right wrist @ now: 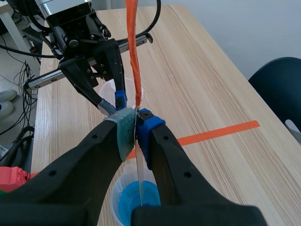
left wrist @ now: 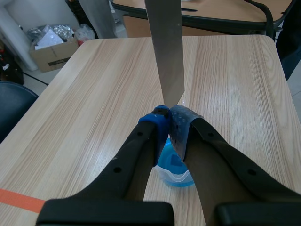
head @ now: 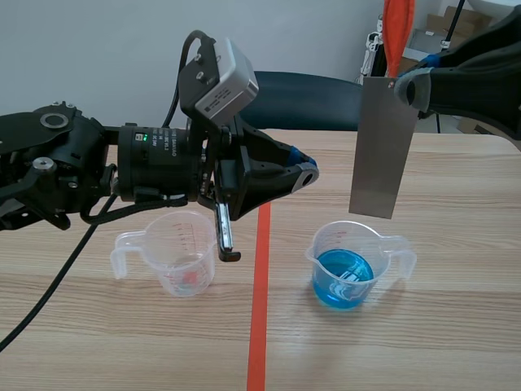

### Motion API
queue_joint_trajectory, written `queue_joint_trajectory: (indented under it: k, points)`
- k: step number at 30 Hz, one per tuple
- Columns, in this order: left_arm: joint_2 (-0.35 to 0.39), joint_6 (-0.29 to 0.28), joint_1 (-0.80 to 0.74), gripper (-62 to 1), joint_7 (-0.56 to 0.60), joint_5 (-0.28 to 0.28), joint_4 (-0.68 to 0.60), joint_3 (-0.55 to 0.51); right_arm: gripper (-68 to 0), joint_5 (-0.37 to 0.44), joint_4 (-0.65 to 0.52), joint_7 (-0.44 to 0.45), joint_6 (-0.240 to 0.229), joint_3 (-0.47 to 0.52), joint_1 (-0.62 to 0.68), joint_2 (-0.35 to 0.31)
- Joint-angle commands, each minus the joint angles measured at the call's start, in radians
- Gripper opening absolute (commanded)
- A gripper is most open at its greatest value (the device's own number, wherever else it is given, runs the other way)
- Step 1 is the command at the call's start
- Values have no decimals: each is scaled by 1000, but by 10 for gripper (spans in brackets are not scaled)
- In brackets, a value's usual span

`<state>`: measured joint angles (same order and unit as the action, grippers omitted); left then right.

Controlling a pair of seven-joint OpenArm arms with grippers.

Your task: Do the redox reaction experiment. raise the plate out of the solution

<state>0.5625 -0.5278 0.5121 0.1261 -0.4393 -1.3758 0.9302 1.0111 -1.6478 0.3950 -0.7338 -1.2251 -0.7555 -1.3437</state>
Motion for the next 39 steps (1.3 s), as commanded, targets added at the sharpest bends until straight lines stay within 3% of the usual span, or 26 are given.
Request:
queue_joint_trajectory:
  k: [1,9,39]
  points:
    - [-5,1,6,-573,-1,-13,-11,1,-658,14,-7,22,-12,22,-20,-11]
    - [-5,1,6,-573,-100,-13,-11,1,-658,15,-7,23,-12,22,-20,-11]
    - [-5,0,6,-573,-101,-13,-11,1,-658,14,-7,41,-12,22,-20,-11]
